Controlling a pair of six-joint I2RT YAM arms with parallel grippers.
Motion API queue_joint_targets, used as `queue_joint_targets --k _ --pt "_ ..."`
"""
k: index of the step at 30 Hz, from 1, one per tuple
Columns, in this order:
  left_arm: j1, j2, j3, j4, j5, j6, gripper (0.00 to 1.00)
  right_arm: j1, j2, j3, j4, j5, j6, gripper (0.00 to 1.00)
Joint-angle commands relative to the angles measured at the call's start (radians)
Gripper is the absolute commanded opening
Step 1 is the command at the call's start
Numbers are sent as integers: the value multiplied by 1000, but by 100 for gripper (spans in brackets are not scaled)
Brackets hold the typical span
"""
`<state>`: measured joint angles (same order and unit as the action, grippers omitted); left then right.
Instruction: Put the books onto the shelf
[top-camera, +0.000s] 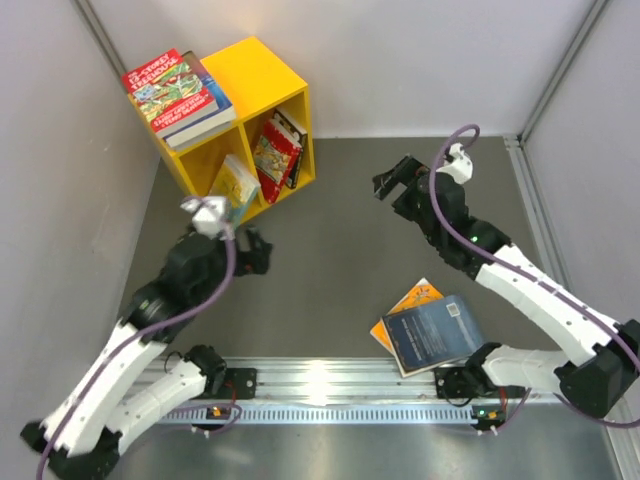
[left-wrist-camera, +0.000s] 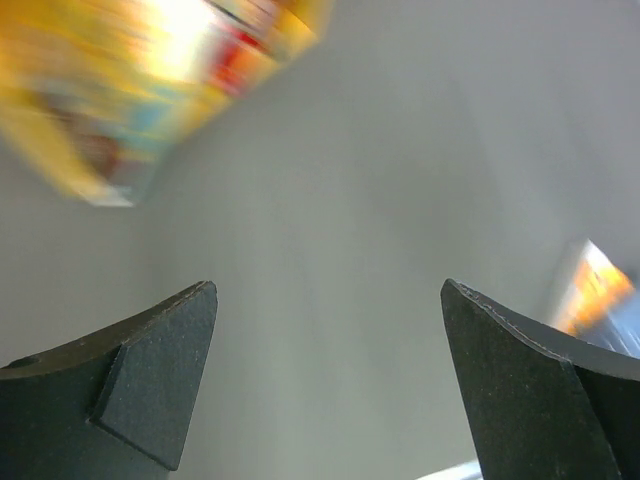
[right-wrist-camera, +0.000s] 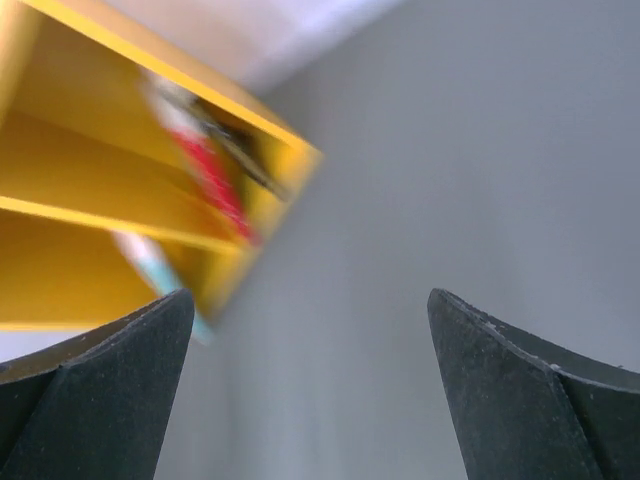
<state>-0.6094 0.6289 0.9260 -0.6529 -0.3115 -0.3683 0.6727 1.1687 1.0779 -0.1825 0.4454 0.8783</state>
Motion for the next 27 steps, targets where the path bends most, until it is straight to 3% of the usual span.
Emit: queue_joint_targets --k 1,5,9,11,18,27 --pt "-3 194 -30 301 380 -96 99 -11 -14 126 -848 110 109 100" --pt "-7 463 20 447 580 -165 99 -53 40 153 -1090 9 166 100" --pt "-24 606 82 489 702 -198 95 -55 91 -71 -945 -334 180 100" --pt "-32 635 97 487 735 -205 95 -53 86 -200 -840 -416 246 100" --pt "-35 507 -13 473 681 -225 95 -55 158 -306 -790 -367 238 100" --pt "-35 321 -116 385 595 -225 96 -36 365 -360 -506 -387 202 100"
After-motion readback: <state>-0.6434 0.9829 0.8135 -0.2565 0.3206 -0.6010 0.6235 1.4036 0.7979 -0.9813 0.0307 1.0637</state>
